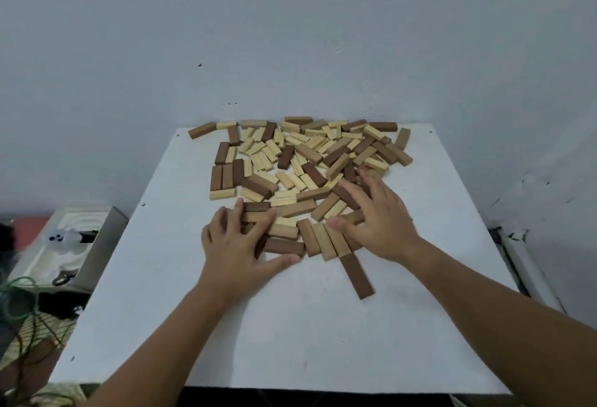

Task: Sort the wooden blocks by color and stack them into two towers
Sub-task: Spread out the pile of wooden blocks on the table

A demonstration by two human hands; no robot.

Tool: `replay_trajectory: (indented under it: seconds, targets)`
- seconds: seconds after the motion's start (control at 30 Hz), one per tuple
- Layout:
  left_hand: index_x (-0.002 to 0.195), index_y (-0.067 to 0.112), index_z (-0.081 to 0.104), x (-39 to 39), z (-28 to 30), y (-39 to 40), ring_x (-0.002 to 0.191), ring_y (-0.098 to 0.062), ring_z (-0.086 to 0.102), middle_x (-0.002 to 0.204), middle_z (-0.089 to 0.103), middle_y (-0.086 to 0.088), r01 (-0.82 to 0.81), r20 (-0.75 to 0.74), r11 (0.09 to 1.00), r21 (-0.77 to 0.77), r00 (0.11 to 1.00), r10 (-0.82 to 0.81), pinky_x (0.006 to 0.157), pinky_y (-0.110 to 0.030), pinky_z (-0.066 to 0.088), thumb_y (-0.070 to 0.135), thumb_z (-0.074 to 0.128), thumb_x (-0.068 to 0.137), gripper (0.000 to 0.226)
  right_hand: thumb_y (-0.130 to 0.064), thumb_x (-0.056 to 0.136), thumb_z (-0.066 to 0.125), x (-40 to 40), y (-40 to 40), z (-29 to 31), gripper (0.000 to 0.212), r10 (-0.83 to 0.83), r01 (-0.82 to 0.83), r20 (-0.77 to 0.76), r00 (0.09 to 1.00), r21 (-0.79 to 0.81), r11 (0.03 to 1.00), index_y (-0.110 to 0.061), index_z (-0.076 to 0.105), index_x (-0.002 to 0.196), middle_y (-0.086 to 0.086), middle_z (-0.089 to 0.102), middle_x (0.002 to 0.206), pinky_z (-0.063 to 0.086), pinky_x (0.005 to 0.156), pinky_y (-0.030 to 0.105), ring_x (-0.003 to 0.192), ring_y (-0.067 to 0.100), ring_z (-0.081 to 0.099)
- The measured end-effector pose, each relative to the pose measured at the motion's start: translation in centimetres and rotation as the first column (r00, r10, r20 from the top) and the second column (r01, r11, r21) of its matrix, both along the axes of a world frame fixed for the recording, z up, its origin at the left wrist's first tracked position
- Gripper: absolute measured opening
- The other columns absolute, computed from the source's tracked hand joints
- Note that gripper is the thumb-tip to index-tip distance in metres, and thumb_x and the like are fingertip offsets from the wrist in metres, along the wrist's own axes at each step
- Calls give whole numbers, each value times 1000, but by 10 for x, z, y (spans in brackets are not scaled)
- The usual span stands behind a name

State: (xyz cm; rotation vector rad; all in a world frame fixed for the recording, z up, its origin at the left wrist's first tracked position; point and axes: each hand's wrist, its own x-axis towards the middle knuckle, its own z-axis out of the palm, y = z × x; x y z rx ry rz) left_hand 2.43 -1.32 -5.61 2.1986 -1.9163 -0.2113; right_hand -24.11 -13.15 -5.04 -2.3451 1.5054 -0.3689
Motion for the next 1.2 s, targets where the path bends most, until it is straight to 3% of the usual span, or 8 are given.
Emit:
replay_trajectory:
  seconds: [0.13, 0.33, 0.57, 0.67, 0.8, 0.93, 1.03, 1.2]
  targets:
    - [149, 64, 34, 2, -2, -4, 147, -36, 19, 167, 24, -1, 3, 31, 997, -75, 1000, -1, 120, -54, 21, 99, 36, 75, 82, -108, 62, 27, -4, 18, 6, 109, 155, -146, -252, 955, 54, 988, -60, 1, 156, -6, -5, 172, 9, 124, 56, 156, 24, -3]
    - [144, 60, 42, 9, 9, -17, 137, -32, 21, 155, 29, 1, 7, 54, 1000, -27, 999, -5, 115, -51, 32, 97, 37, 75, 78, -104, 67, 32, 4, 23, 6, 92, 56, -57, -174, 983, -3, 998, -67, 16, 150, -8, 12, 168, 18, 118, 53, 148, 26, 18]
    - [158, 60, 8, 22, 13, -22, 129, -28, 30, 138, 32, -4, -9, 13, 1000, -12, 1000, 9, 111, -46, 36, 103, 42, 67, 106, -100, 65, 43, 9, 23, 4, 90, -12, 5, -111, 994, -67, 998, -63, 36, 146, -8, 32, 151, 22, 115, 46, 135, 22, 34]
    - [155, 53, 30, 24, 8, -18, 120, -21, 35, 125, 34, 0, -21, -99, 994, -108, 995, 10, 108, -42, 41, 98, 54, 66, 103, -86, 69, 54, 15, 23, 5, 80, 38, -44, -58, 998, -96, 994, -55, 48, 142, -4, 37, 138, 28, 111, 40, 124, 25, 38]
    - [138, 45, 54, 24, 3, -15, 121, -23, 37, 125, 40, -2, -4, -78, 978, -209, 997, -13, 102, -44, 47, 94, 60, 66, 86, -64, 75, 64, 23, 29, 6, 71, 71, -71, 12, 997, -1, 998, -49, 46, 141, -3, 32, 137, 35, 110, 40, 128, 26, 32]
    - [145, 45, 46, 26, -1, -15, 144, -29, 33, 155, 39, -7, 30, -55, 980, -198, 998, -42, 115, -46, 35, 93, 56, 72, 88, -69, 77, 56, 29, 36, 2, 67, 55, -59, -48, 997, -87, 994, -43, 46, 138, 0, 34, 140, 26, 118, 47, 138, 28, 28]
    - [147, 43, 43, 27, -1, -16, 133, -21, 40, 146, 49, 8, 57, -33, 979, -198, 997, -65, 108, -42, 39, 91, 53, 76, 86, -75, 78, 54, 34, 39, -3, 67, 41, -54, -85, 996, -162, 985, -34, 54, 131, 4, 38, 140, 19, 121, 53, 141, 30, 29]
    - [150, 40, 43, 28, -3, -16, 124, -21, 43, 134, 55, 5, 40, -66, 973, -226, 996, -56, 102, -39, 45, 81, 58, 83, 80, -70, 80, 53, 38, 39, 5, 61, 44, -60, -79, 996, -219, 974, -34, 54, 131, -1, 42, 126, 32, 104, 41, 118, 25, 43]
